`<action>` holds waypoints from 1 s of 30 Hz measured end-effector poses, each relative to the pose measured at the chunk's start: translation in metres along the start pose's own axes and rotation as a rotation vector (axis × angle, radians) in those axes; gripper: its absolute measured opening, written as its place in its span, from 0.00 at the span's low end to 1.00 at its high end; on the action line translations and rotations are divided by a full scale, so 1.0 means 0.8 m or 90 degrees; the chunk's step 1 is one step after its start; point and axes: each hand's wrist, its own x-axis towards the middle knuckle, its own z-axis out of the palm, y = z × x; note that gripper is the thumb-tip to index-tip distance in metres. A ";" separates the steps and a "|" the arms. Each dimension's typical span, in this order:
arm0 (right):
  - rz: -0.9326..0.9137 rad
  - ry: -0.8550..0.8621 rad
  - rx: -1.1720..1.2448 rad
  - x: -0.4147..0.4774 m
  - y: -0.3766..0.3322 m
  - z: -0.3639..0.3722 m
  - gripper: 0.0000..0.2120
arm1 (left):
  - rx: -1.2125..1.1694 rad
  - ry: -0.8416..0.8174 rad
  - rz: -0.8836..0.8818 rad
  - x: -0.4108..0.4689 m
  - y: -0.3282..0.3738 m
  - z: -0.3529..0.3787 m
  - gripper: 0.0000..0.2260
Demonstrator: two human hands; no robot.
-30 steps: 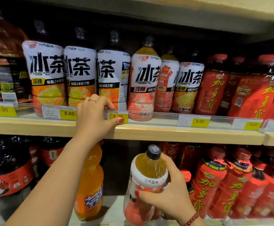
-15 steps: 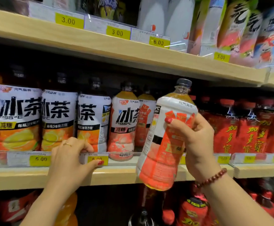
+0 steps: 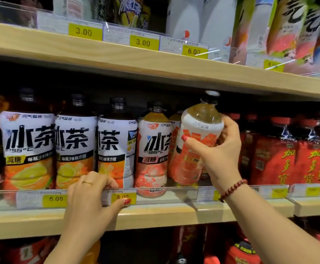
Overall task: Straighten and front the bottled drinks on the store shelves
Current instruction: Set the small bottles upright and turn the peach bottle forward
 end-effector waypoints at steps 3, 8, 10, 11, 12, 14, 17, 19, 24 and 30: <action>0.049 -0.057 -0.023 -0.004 0.020 0.005 0.36 | 0.001 -0.002 0.003 0.000 0.000 -0.001 0.21; 0.151 -0.141 -0.024 0.027 0.040 0.000 0.30 | 0.003 0.007 0.012 0.000 0.000 0.000 0.22; 0.161 -0.171 -0.039 0.032 0.046 -0.002 0.25 | 0.013 0.012 0.010 0.000 0.003 0.000 0.21; 0.166 -0.179 -0.043 0.031 0.049 -0.004 0.23 | 0.012 0.022 0.016 0.001 0.007 0.000 0.20; 0.173 -0.186 -0.049 0.028 0.051 -0.005 0.24 | 0.008 0.034 0.029 0.002 0.013 0.001 0.19; 0.181 -0.208 -0.058 0.021 0.052 -0.011 0.27 | 0.004 0.047 0.085 0.005 0.032 0.006 0.17; 0.210 -0.271 -0.093 0.014 0.056 -0.025 0.28 | -0.014 -0.004 0.160 0.012 0.063 0.024 0.17; 0.248 -0.316 -0.162 0.009 0.064 -0.032 0.27 | -0.040 -0.058 0.141 0.015 0.075 0.038 0.16; 0.261 -0.300 -0.276 -0.006 0.072 -0.030 0.33 | -0.033 -0.074 0.102 0.007 0.074 0.055 0.12; 0.204 -0.266 -0.355 -0.015 0.072 -0.026 0.25 | -0.012 -0.043 0.088 0.006 0.076 0.060 0.13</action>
